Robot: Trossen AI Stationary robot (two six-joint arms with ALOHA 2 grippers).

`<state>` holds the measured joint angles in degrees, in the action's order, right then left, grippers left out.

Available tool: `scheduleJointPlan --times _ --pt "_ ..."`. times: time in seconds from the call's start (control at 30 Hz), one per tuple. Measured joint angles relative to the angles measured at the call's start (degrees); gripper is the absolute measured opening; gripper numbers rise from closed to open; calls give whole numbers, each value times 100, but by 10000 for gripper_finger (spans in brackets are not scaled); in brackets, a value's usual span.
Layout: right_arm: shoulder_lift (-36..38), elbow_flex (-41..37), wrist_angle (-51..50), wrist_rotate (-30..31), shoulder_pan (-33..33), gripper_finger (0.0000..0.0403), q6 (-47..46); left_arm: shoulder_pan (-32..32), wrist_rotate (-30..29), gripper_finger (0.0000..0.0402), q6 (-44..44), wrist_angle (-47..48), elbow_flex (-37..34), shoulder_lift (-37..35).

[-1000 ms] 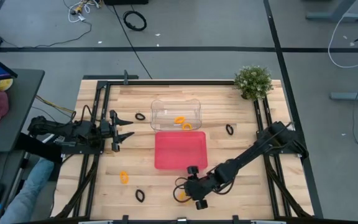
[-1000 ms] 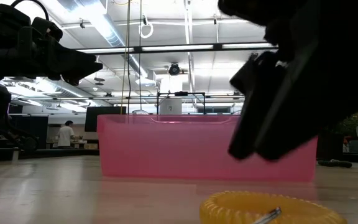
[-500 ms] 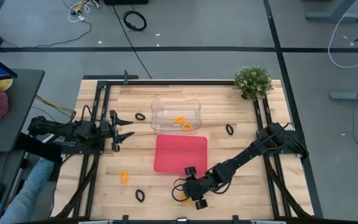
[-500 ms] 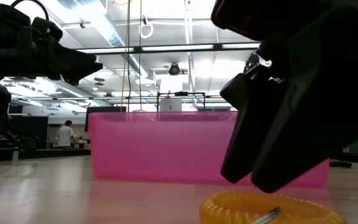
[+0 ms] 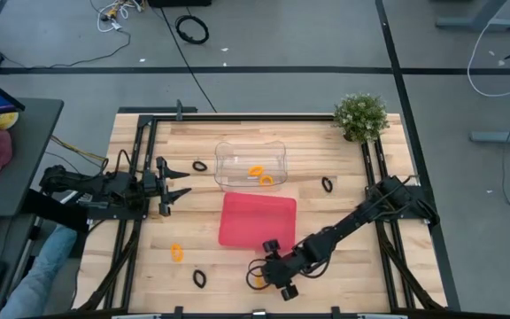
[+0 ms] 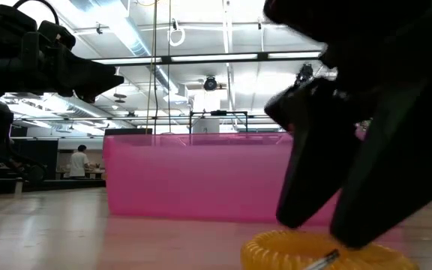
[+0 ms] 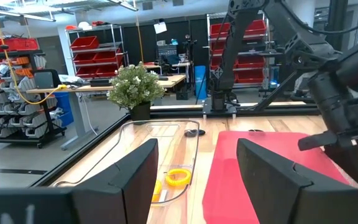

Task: Sort spring keychains
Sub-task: Put the yellow spring keychain into the transparent bin

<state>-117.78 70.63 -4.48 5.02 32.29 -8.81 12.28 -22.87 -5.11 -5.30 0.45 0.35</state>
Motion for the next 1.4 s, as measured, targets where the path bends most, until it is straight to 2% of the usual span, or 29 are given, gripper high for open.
scheduleJointPlan --times 0.3,0.4,0.57,0.6,0.73,0.87,1.13,1.4 --pt "-73 15 -218 49 -59 153 -77 2 0 222 0 -4 0 -1" --pt "-58 13 -291 28 -59 119 -72 2 0 223 0 -3 0 1" --pt "-41 17 -419 -296 -56 23 57 0 0 222 0 -2 0 -1" --pt "-40 15 -393 -379 -59 15 109 1 0 222 -1 -2 0 -1" --pt "36 4 -348 -470 -59 23 147 0 0 222 -1 -2 0 1" --pt "154 167 -593 -454 -51 8 188 2 0 222 -1 -2 0 -1" --pt "549 560 -766 172 117 1 511 2 0 222 -1 -7 0 1" --pt "1110 610 -725 1518 298 0 625 1 0 222 0 -4 0 0"
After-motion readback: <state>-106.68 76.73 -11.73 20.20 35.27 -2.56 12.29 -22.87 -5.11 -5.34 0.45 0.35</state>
